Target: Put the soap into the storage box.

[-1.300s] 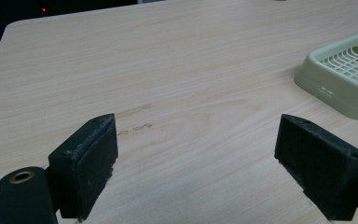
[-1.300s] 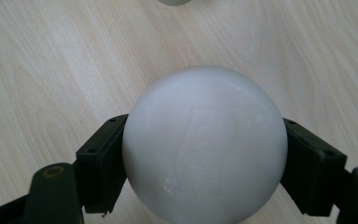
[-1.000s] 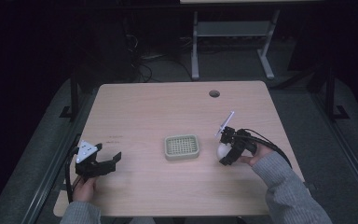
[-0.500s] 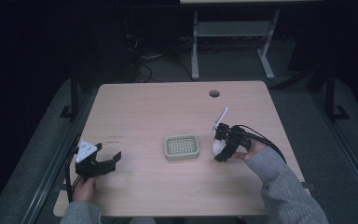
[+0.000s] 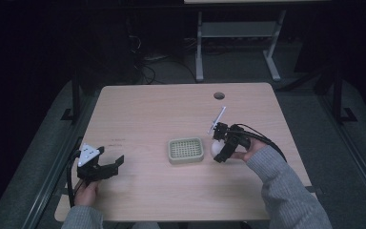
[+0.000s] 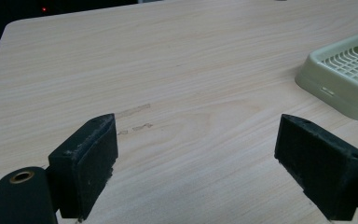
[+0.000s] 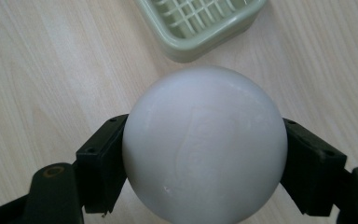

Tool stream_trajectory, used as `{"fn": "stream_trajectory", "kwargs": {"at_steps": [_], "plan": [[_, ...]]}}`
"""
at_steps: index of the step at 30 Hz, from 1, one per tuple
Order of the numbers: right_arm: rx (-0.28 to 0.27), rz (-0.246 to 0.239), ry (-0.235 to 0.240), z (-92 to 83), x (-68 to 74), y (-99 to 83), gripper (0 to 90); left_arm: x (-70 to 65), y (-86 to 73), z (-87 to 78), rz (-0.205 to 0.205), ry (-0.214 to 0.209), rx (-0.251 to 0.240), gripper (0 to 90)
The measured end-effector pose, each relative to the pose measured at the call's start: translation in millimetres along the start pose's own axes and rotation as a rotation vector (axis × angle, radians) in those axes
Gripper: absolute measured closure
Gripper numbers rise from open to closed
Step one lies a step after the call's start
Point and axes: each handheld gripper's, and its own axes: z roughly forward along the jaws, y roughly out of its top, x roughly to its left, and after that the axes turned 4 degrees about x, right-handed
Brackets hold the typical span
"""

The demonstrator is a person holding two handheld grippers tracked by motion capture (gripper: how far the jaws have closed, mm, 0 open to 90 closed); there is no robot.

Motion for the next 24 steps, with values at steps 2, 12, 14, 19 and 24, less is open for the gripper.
{"fn": "stream_trajectory", "kwargs": {"at_steps": [2, 12, 14, 19, 24], "plan": [[-0.003, -0.006, -0.004, -0.6, -0.4, 1.3, 23.7, 0.0, -0.1, -0.2, 0.0, -0.002, 0.0, 12.8], [-0.011, -0.028, -0.001, -3.6, 3.0, 15.0, 23.7, -0.3, 0.3, -0.1, 0.001, 0.001, -0.003, 12.8], [-0.013, -0.028, 0.003, -4.2, 3.3, 16.6, 23.7, 0.0, 0.3, 0.0, 0.002, 0.003, -0.002, 12.8], [-0.018, -0.042, 0.003, -6.3, 5.2, 24.8, 23.7, -0.1, 0.6, 0.9, 0.008, 0.005, -0.002, 12.8], [-0.016, -0.056, 0.003, -6.6, 5.8, 32.5, 23.7, -0.6, 0.7, 1.1, 0.009, 0.003, -0.004, 12.8]]}}
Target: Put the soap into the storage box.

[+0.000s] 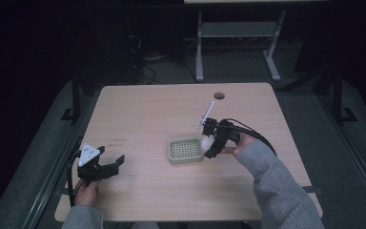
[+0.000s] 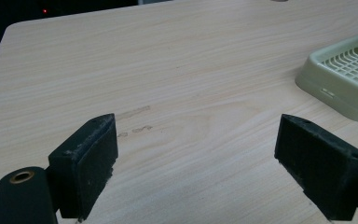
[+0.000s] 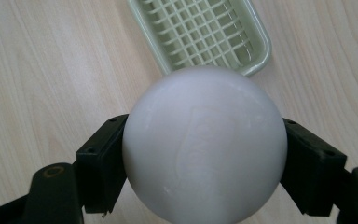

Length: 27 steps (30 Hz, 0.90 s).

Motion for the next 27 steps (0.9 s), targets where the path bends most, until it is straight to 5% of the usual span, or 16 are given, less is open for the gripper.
{"fn": "stream_trajectory", "kwargs": {"at_steps": [27], "plan": [[0.016, -0.068, 0.018, 7.3, 2.8, 45.3, 23.7, 0.2, 0.0, -0.4, 0.0, -0.001, 0.002, 12.8]]}}
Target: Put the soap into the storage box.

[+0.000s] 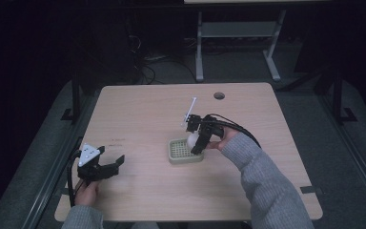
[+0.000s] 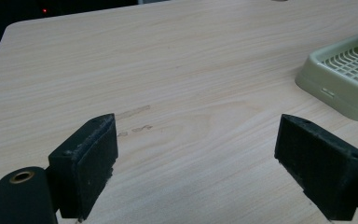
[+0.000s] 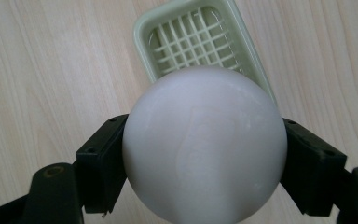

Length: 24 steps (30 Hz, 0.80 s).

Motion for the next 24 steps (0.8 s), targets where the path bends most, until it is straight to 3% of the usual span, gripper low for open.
{"fn": "stream_trajectory", "kwargs": {"at_steps": [24], "plan": [[0.032, -0.032, 0.01, 27.0, -4.8, 27.9, 23.7, -0.3, 0.1, 0.0, 0.0, -0.004, 0.0, 12.8]]}}
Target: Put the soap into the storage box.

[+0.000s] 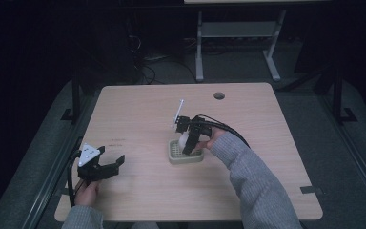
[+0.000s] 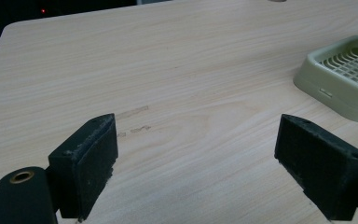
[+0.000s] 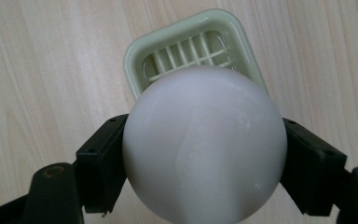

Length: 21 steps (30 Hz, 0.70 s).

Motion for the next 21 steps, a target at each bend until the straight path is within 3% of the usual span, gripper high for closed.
{"fn": "stream_trajectory", "kwargs": {"at_steps": [21], "plan": [[0.012, 0.007, -0.007, 14.8, -3.6, 8.7, 23.7, 0.5, 0.2, -0.2, -0.005, 0.001, -0.005, 12.8]]}}
